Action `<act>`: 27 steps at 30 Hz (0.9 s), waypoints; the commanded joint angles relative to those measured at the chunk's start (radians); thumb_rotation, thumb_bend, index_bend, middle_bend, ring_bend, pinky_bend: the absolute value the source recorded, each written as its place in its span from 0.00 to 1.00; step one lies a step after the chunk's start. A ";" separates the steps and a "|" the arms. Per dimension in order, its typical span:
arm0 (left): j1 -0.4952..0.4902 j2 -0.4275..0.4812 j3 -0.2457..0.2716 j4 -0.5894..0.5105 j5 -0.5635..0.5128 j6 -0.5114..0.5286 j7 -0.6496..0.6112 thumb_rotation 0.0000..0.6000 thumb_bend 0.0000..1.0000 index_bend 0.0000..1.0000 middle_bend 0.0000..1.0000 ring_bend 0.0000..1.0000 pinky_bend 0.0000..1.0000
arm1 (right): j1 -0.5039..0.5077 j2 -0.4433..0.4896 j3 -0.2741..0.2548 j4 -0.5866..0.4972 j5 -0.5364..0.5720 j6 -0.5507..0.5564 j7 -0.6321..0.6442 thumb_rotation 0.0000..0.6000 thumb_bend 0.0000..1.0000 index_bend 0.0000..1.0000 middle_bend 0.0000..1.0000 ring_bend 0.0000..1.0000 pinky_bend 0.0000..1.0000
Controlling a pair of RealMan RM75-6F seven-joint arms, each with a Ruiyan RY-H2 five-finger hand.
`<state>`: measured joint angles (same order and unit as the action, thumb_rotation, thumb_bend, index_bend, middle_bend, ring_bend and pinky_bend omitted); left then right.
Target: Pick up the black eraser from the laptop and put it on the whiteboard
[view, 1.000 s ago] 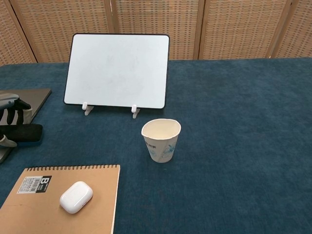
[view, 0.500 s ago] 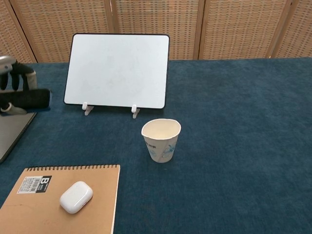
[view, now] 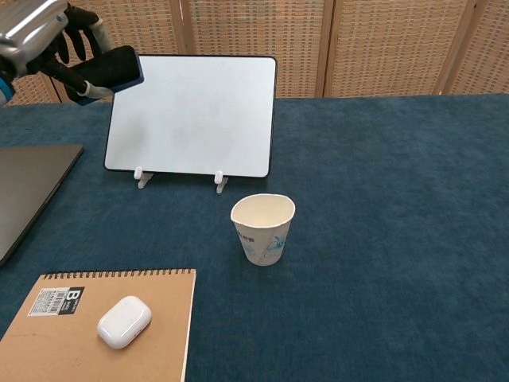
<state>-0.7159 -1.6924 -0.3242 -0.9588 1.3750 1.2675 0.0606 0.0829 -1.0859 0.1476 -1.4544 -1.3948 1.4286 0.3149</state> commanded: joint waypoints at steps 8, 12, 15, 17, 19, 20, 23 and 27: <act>-0.111 -0.247 -0.021 0.388 -0.079 -0.130 -0.114 1.00 0.10 0.54 0.53 0.48 0.51 | 0.018 -0.008 0.005 0.026 0.026 -0.047 0.014 1.00 0.00 0.00 0.00 0.00 0.00; -0.137 -0.307 -0.014 0.508 -0.075 -0.134 -0.149 1.00 0.10 0.54 0.53 0.48 0.51 | 0.021 -0.008 0.005 0.030 0.031 -0.056 0.020 1.00 0.00 0.00 0.00 0.00 0.00; -0.155 -0.341 -0.013 0.571 -0.077 -0.141 -0.161 1.00 0.10 0.54 0.53 0.48 0.51 | 0.022 -0.009 0.006 0.034 0.033 -0.061 0.024 1.00 0.00 0.00 0.00 0.00 0.00; -0.166 -0.361 -0.016 0.605 -0.083 -0.145 -0.163 1.00 0.10 0.54 0.53 0.48 0.51 | 0.024 -0.009 0.006 0.036 0.034 -0.065 0.026 1.00 0.00 0.00 0.00 0.00 0.00; -0.176 -0.380 -0.018 0.632 -0.088 -0.152 -0.167 1.00 0.09 0.54 0.53 0.48 0.51 | 0.025 -0.009 0.006 0.037 0.035 -0.069 0.028 1.00 0.00 0.00 0.00 0.00 0.00; -0.181 -0.389 -0.020 0.645 -0.091 -0.151 -0.169 1.00 0.09 0.53 0.52 0.47 0.51 | 0.026 -0.009 0.006 0.037 0.036 -0.070 0.030 1.00 0.00 0.00 0.00 0.00 0.00; -0.190 -0.412 -0.022 0.674 -0.097 -0.157 -0.171 1.00 0.08 0.36 0.29 0.26 0.39 | 0.026 -0.008 0.007 0.039 0.038 -0.073 0.034 1.00 0.00 0.00 0.00 0.00 0.00; -0.197 -0.426 -0.016 0.698 -0.102 -0.196 -0.169 1.00 0.04 0.00 0.00 0.00 0.06 | 0.027 -0.007 0.008 0.041 0.039 -0.076 0.039 1.00 0.00 0.00 0.00 0.00 0.00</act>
<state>-0.9088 -2.1125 -0.3421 -0.2687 1.2766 1.0834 -0.1079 0.1102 -1.0933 0.1552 -1.4133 -1.3558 1.3528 0.3538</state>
